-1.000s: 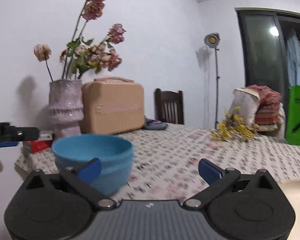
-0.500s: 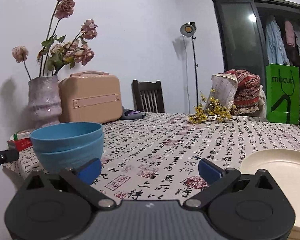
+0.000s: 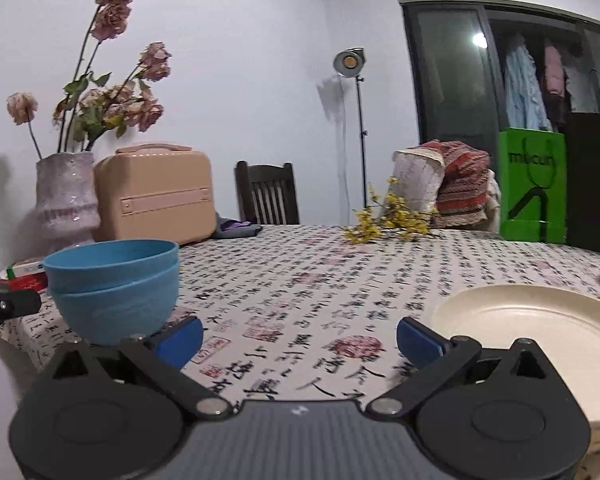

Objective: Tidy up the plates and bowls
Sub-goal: 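Withdraw both open grippers from the stacked blue bowls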

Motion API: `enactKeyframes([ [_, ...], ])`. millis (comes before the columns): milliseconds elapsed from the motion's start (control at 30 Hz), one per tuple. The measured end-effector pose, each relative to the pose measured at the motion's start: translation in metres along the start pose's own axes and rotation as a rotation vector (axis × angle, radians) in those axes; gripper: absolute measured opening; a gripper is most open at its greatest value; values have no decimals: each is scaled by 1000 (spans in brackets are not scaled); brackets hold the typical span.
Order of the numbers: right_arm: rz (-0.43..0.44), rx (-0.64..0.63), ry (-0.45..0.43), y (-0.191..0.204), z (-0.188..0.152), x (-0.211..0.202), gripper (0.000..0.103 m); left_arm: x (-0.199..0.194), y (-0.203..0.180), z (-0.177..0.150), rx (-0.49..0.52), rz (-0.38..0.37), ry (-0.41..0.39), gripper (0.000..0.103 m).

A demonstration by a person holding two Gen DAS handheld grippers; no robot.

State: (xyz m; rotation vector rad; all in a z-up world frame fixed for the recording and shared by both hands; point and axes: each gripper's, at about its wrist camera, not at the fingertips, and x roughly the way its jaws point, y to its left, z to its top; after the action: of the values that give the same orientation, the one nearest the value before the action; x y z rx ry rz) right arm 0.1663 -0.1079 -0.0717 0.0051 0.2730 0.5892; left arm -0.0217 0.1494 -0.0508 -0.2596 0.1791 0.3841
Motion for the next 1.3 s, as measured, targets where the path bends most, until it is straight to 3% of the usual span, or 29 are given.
enactKeyframes([
  [667,-125,16,-2,-14,-7,-38,103,9,-26,-5,31,-152,25,103],
  [1067,-242,65,-1,-44,-18,-59,103,23,-73,-23,108,-323,78,103],
  [1300,-296,82,-27,-60,-20,-75,103,27,-97,-23,137,-390,67,103],
])
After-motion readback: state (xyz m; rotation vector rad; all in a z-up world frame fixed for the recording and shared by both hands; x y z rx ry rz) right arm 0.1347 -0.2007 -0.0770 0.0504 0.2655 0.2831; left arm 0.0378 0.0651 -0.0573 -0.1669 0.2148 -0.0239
